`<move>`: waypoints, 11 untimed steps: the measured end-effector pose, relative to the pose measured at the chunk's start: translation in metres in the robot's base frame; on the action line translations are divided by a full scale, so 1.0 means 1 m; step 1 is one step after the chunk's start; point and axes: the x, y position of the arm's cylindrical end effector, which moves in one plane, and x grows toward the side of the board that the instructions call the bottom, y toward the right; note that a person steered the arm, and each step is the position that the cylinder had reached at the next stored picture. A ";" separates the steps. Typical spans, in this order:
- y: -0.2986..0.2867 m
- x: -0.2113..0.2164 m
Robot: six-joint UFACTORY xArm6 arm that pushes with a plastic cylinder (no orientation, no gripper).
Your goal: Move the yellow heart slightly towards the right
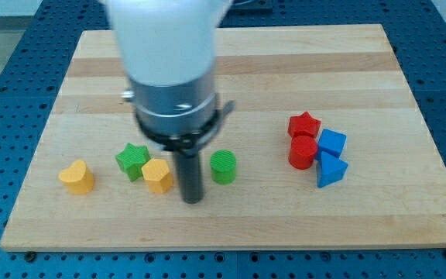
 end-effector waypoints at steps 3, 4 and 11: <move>-0.103 0.004; -0.132 0.004; -0.116 -0.009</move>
